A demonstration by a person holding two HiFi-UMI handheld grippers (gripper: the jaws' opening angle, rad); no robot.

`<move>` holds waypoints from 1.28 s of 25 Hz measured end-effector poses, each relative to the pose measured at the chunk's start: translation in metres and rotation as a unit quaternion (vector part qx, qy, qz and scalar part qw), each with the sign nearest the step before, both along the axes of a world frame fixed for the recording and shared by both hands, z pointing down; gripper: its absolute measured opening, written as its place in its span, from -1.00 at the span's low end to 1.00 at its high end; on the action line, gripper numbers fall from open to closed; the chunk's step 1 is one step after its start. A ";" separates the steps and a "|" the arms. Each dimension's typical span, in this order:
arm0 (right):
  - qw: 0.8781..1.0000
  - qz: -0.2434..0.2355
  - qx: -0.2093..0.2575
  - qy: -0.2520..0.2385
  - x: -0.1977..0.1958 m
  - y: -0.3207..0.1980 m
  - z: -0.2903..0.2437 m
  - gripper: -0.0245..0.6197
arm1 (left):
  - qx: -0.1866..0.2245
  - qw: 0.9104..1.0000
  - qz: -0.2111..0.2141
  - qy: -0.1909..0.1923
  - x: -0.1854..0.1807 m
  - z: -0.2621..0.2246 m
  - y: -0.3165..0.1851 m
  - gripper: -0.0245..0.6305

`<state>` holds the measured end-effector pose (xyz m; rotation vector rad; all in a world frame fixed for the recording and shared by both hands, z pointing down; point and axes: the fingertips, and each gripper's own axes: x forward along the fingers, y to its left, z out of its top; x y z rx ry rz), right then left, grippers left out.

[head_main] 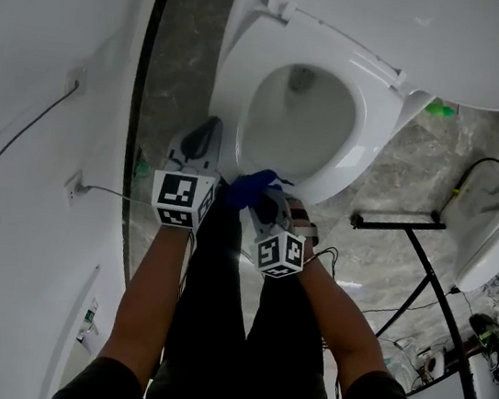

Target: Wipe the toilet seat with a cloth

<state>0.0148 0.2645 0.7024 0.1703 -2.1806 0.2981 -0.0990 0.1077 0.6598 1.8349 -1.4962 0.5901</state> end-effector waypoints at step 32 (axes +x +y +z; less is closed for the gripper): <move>0.993 0.086 0.067 -0.051 -0.127 -0.235 -0.003 -0.64 | -0.011 0.999 -0.030 -0.028 -0.078 0.007 0.038 -0.89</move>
